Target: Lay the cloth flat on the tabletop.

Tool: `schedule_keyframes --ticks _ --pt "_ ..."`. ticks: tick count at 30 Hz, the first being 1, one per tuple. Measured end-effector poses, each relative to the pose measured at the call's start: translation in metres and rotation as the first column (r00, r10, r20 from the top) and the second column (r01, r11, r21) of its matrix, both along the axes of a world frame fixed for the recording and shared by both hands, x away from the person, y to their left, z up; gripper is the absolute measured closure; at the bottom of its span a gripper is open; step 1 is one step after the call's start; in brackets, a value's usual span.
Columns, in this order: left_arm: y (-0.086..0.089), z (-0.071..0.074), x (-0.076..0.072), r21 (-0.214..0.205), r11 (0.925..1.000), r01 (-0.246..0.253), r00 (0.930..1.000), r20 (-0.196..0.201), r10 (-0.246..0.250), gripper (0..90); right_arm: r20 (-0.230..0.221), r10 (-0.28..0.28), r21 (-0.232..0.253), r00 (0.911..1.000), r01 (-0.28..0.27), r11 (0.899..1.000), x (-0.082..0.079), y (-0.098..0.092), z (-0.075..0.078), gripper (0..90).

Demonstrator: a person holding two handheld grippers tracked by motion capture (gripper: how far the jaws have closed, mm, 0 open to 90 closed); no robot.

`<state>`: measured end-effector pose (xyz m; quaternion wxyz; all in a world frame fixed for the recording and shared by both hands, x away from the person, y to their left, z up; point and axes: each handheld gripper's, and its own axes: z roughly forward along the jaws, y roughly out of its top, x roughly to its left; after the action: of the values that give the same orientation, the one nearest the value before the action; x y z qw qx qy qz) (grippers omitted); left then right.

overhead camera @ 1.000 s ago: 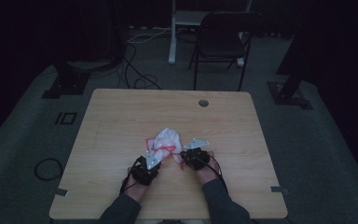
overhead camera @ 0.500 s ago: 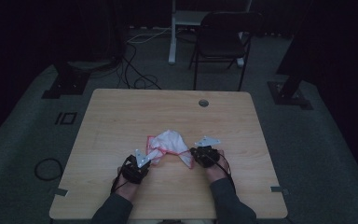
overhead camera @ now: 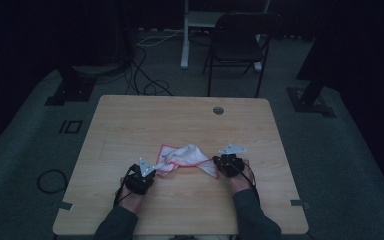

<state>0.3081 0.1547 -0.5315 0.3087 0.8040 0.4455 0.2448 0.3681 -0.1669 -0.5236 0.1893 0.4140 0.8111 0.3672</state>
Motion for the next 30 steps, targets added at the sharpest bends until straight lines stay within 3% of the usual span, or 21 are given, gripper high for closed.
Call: schedule_keyframes --ticks 9,30 --pt "0.006 0.001 0.001 0.002 0.9999 -0.016 0.9999 -0.001 0.016 88.4 0.007 -0.033 -0.010 0.9994 0.033 0.999 0.007 -0.012 0.006 88.9" --pt "0.020 0.002 0.007 0.005 0.9982 -0.059 0.9982 -0.011 0.059 88.8 -0.014 -0.093 -0.031 0.9955 0.093 0.995 0.017 -0.041 0.002 88.9"
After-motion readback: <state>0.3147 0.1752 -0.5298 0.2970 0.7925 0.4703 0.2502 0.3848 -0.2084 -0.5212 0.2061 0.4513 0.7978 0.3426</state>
